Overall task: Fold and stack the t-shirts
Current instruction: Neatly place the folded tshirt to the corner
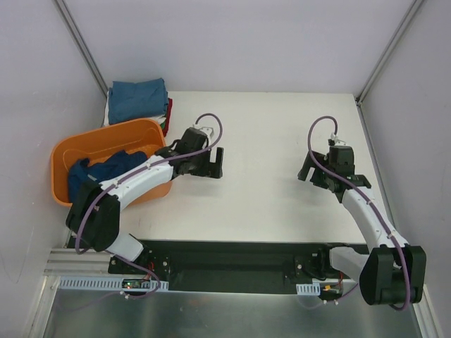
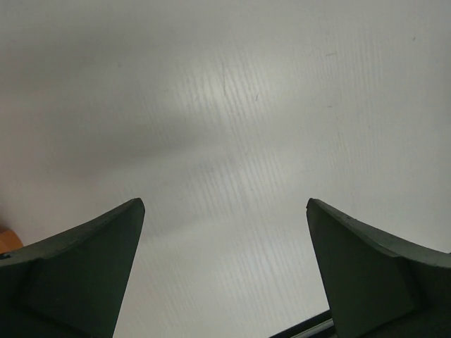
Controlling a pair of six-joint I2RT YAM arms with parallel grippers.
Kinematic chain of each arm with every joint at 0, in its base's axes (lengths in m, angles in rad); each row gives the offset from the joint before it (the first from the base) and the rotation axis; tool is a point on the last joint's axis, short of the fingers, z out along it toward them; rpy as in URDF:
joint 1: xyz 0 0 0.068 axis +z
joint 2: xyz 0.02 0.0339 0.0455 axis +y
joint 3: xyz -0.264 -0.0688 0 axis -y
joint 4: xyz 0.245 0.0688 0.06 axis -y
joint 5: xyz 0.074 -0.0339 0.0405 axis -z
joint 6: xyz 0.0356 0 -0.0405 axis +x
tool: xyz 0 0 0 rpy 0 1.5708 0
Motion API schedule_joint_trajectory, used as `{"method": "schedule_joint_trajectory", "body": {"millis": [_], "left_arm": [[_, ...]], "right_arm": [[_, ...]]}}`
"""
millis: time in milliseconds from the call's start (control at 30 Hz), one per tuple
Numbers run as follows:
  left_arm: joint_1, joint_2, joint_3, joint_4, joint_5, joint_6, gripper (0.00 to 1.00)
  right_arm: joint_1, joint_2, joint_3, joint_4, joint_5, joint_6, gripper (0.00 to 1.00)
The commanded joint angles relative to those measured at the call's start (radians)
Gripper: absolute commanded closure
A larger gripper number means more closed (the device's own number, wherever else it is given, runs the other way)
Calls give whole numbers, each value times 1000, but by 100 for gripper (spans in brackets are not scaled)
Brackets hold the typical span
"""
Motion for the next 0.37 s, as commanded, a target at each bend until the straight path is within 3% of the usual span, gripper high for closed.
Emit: {"method": "schedule_joint_trajectory", "body": {"millis": [0, 333], "left_arm": [[9, -154, -96, 154, 13, -98, 1], [8, -180, -93, 186, -22, -72, 1]], "right_arm": [[3, -74, -56, 86, 17, 16, 3], [10, -85, -41, 118, 41, 4, 3]]}}
